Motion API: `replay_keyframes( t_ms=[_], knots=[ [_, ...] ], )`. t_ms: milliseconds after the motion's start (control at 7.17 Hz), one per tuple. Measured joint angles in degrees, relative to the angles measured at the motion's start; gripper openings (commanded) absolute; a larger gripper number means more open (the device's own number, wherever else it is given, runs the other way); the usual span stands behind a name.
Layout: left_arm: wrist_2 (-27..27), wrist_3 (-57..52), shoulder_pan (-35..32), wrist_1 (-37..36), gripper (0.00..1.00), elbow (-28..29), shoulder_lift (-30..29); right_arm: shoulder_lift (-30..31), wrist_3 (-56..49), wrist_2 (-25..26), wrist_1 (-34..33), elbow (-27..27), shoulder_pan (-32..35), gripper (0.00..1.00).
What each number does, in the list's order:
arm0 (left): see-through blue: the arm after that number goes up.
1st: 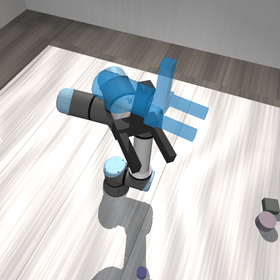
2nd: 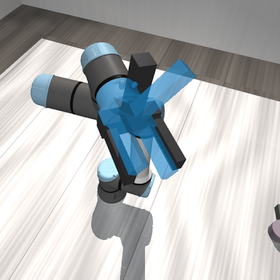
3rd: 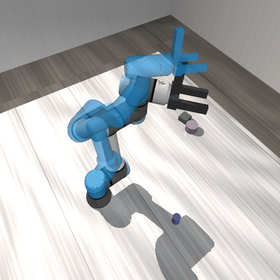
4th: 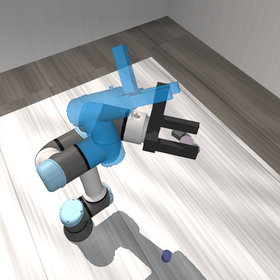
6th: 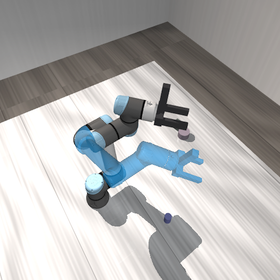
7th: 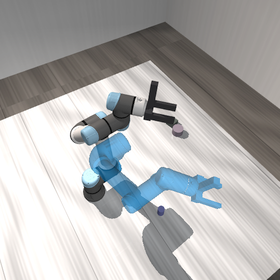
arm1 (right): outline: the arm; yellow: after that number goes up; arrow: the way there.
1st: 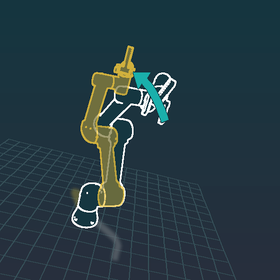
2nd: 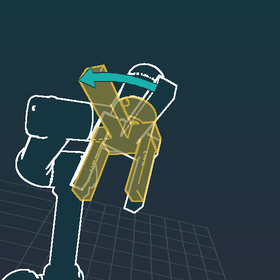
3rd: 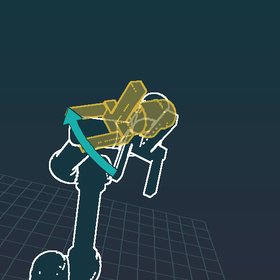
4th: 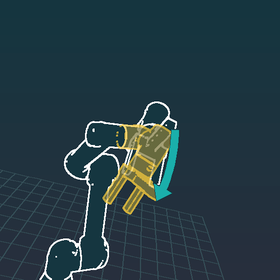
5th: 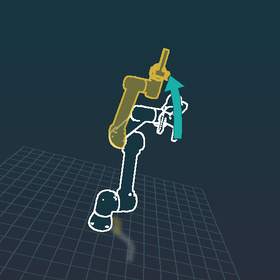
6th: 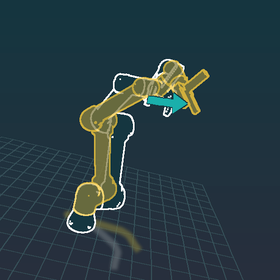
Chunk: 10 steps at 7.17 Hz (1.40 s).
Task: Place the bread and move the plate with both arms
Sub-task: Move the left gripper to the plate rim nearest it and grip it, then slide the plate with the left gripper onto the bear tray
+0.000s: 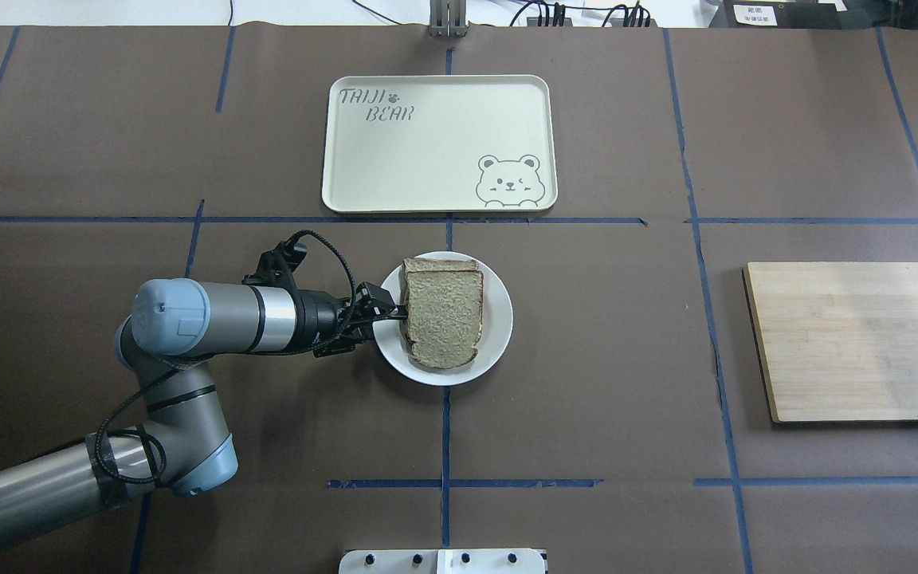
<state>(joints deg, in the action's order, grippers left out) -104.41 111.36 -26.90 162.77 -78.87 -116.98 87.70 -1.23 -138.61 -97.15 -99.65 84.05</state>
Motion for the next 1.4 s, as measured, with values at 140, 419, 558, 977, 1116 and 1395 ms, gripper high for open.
replay_keyframes(
  t_ms=[140,419,558,977,1116,1395],
  knots=[
    [-0.02,0.02,0.0,0.0,0.13,0.02,0.01,0.0,0.0,0.0,0.02,0.2,0.03,1.0],
    [-0.09,0.14,0.0,0.08,0.02,-0.13,0.0,-0.06,-0.02,0.02,0.03,0.46,0.09,1.0],
    [-0.17,0.34,-0.04,0.14,0.01,-0.4,-0.02,-0.1,-0.08,0.08,0.03,0.52,0.12,1.0],
    [-0.26,6.21,-1.45,3.4,0.0,-2.61,-0.47,-0.16,-0.74,0.28,0.09,1.32,0.21,1.0],
    [-0.24,7.67,-1.89,4.81,0.0,-2.82,-0.51,-0.16,-0.83,0.4,0.11,1.53,0.33,1.0],
    [0.84,9.45,-2.29,6.52,0.0,-2.86,-1.03,-0.16,-0.93,0.51,0.14,1.63,0.59,1.0]
  ],
)
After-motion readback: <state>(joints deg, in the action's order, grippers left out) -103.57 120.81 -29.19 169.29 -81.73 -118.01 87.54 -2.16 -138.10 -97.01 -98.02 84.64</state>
